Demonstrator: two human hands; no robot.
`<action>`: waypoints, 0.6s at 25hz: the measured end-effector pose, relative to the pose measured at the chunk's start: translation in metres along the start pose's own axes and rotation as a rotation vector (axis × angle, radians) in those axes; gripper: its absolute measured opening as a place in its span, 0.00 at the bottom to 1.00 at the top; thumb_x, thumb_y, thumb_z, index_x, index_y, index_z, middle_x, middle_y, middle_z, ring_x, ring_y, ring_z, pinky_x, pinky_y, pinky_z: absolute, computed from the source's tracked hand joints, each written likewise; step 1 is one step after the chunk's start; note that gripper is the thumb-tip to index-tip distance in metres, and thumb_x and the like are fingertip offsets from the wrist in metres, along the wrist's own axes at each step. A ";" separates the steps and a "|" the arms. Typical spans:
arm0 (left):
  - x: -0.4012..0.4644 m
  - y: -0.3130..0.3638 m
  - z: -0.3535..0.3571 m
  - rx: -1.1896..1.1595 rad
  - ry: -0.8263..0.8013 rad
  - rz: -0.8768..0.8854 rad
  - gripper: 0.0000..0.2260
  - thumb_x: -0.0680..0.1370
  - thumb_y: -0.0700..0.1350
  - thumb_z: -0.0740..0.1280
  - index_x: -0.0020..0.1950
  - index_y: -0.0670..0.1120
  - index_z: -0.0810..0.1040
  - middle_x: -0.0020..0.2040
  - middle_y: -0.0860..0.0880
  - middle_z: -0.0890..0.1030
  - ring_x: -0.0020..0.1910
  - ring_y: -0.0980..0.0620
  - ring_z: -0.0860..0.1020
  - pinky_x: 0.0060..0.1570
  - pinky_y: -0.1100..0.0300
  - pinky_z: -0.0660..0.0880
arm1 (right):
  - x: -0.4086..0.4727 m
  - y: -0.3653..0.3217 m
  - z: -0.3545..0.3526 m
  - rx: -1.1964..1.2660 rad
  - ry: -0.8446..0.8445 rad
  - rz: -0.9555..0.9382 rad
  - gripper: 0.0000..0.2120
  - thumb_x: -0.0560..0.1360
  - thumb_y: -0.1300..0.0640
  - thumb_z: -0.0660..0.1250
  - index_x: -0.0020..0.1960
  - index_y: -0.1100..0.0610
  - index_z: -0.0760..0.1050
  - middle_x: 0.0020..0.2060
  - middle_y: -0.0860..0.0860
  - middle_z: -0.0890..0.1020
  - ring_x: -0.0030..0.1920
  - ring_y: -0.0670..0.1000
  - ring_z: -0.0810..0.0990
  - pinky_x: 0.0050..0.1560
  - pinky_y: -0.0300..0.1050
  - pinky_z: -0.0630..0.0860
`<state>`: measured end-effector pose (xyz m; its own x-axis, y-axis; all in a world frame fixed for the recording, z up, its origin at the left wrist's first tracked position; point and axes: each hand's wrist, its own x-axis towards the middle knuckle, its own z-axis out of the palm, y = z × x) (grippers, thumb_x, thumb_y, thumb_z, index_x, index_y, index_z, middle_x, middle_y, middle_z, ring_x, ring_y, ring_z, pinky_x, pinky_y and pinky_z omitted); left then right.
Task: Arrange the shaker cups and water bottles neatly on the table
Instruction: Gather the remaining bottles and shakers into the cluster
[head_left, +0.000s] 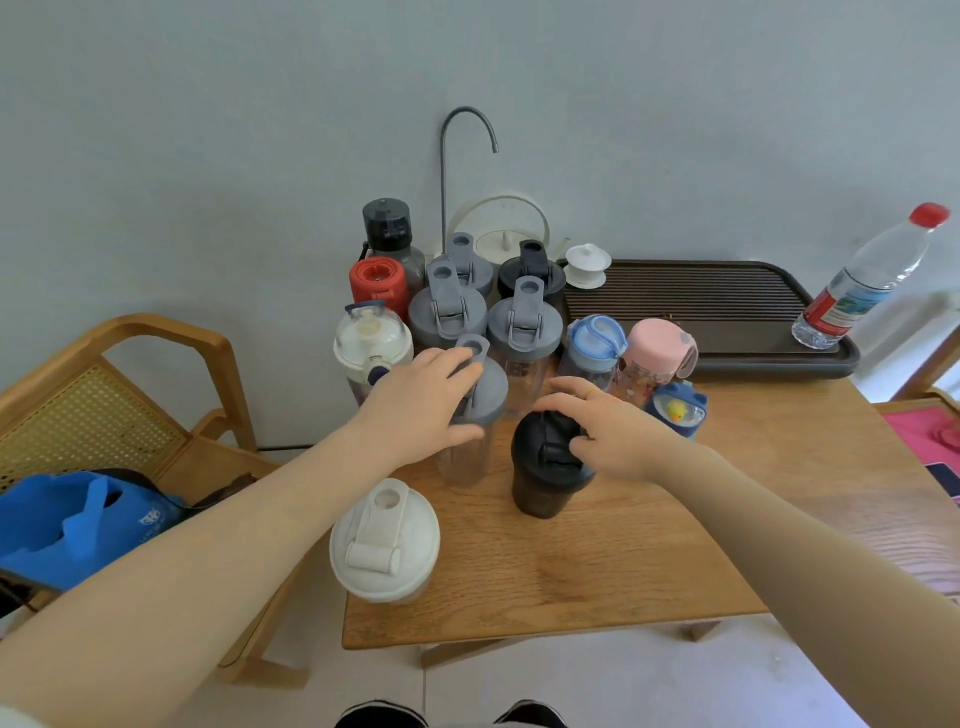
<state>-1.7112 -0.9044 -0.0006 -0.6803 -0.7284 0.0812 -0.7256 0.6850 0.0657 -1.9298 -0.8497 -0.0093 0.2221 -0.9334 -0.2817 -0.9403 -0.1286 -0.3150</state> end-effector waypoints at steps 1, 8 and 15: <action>-0.002 -0.001 0.003 0.034 -0.019 -0.005 0.31 0.75 0.52 0.66 0.73 0.45 0.57 0.74 0.46 0.60 0.69 0.46 0.62 0.62 0.50 0.71 | -0.002 -0.001 0.002 0.027 0.011 -0.007 0.25 0.75 0.56 0.61 0.70 0.47 0.60 0.75 0.49 0.54 0.70 0.57 0.64 0.64 0.52 0.70; -0.009 -0.003 0.008 0.005 0.032 -0.163 0.32 0.74 0.50 0.67 0.73 0.45 0.56 0.72 0.47 0.61 0.65 0.45 0.66 0.52 0.49 0.77 | -0.002 0.001 0.011 -0.096 0.022 -0.027 0.33 0.72 0.45 0.67 0.71 0.47 0.56 0.73 0.51 0.54 0.67 0.57 0.65 0.62 0.53 0.72; -0.005 0.017 0.010 0.043 0.030 -0.164 0.31 0.74 0.49 0.67 0.72 0.45 0.57 0.71 0.45 0.62 0.63 0.43 0.67 0.53 0.51 0.75 | -0.006 0.005 0.013 -0.093 0.041 -0.052 0.33 0.70 0.44 0.67 0.70 0.46 0.58 0.72 0.51 0.57 0.67 0.57 0.65 0.62 0.54 0.72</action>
<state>-1.7210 -0.8889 -0.0094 -0.5492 -0.8293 0.1030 -0.8310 0.5550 0.0379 -1.9325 -0.8402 -0.0210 0.2621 -0.9374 -0.2294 -0.9482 -0.2059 -0.2421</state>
